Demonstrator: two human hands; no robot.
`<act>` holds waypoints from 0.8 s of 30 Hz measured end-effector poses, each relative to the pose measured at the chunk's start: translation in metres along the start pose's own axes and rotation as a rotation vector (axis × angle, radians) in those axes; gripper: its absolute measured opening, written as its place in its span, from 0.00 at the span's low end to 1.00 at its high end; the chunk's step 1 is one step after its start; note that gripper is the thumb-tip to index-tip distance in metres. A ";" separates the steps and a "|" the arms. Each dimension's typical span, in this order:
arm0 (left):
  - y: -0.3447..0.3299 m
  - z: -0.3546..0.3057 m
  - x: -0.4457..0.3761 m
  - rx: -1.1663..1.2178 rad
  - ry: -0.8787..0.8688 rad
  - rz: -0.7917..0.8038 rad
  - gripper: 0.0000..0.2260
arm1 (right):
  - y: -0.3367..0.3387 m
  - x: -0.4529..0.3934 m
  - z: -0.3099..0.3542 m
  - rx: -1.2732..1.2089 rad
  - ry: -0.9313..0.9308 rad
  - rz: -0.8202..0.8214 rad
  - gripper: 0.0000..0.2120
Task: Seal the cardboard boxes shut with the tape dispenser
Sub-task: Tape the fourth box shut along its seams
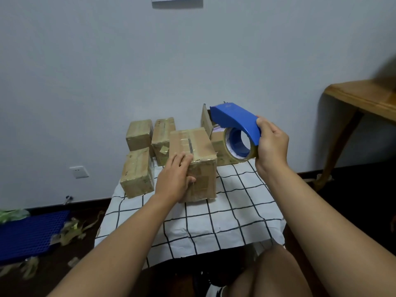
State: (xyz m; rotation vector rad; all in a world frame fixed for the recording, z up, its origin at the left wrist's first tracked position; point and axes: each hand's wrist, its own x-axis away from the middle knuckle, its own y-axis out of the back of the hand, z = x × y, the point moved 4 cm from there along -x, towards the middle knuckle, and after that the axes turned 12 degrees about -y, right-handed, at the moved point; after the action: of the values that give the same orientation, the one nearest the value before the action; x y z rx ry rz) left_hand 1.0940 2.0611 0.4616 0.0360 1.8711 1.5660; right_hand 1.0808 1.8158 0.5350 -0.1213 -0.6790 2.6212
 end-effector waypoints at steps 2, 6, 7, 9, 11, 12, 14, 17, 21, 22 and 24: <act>-0.006 0.005 -0.005 0.014 0.002 -0.002 0.30 | 0.000 -0.006 -0.005 -0.014 -0.007 -0.003 0.08; -0.016 0.013 -0.021 0.009 0.000 -0.022 0.30 | 0.000 -0.024 -0.015 -0.017 -0.021 -0.012 0.07; -0.018 0.015 -0.026 0.000 -0.004 -0.026 0.30 | -0.001 -0.029 -0.018 -0.015 -0.022 -0.012 0.07; -0.022 0.020 -0.037 -0.036 -0.020 -0.026 0.31 | -0.004 -0.039 -0.025 -0.014 -0.022 -0.009 0.07; -0.027 0.028 -0.049 -0.066 -0.032 -0.030 0.31 | -0.008 -0.051 -0.033 -0.016 -0.025 -0.012 0.07; -0.028 0.032 -0.054 -0.073 -0.030 -0.031 0.31 | -0.011 -0.057 -0.037 -0.017 -0.027 -0.016 0.07; -0.033 0.042 -0.066 -0.084 -0.024 -0.014 0.31 | -0.017 -0.070 -0.045 -0.004 -0.030 -0.033 0.08; -0.042 0.060 -0.085 -0.115 -0.037 0.004 0.31 | -0.032 -0.090 -0.055 0.014 -0.016 -0.043 0.09; -0.058 0.083 -0.113 -0.140 -0.021 -0.003 0.31 | -0.056 -0.116 -0.062 0.020 0.017 -0.029 0.09; -0.062 0.089 -0.119 -0.150 -0.018 -0.009 0.30 | -0.062 -0.122 -0.064 0.023 0.025 -0.020 0.08; -0.073 0.098 -0.132 -0.170 -0.012 -0.010 0.30 | -0.074 -0.132 -0.067 0.042 0.045 -0.008 0.08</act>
State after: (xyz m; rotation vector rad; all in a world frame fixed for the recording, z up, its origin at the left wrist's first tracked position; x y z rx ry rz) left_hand 1.2733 2.0680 0.4573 -0.0393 1.7198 1.7085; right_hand 1.2409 1.8475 0.5086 -0.1640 -0.6080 2.6146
